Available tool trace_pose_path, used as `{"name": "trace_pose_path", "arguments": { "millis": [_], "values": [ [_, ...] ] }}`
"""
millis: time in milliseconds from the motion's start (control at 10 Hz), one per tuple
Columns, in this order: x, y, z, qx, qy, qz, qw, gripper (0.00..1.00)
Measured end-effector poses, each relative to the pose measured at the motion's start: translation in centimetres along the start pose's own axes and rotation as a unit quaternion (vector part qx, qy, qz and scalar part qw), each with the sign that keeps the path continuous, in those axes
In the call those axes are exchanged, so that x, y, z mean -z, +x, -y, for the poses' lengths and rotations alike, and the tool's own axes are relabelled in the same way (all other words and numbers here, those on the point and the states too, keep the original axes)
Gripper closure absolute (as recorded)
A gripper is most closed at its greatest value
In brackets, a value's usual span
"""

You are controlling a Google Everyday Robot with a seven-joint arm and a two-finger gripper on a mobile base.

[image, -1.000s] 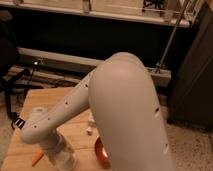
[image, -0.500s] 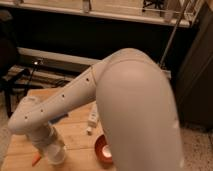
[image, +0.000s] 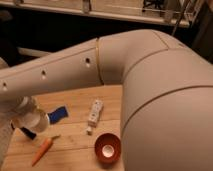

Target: Place the ceramic cup over the eraser

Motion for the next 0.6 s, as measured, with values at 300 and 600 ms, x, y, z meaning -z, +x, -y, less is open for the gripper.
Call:
{"name": "trace_pose_path", "arguments": {
  "millis": [300, 600],
  "values": [
    [1.8, -6.1, -1.6, 0.019, 0.004, -0.001, 0.9998, 1.0],
    [-0.9, -10.4, -5.5, 0.045, -0.03, -0.028, 0.9981, 1.0]
  ]
}}
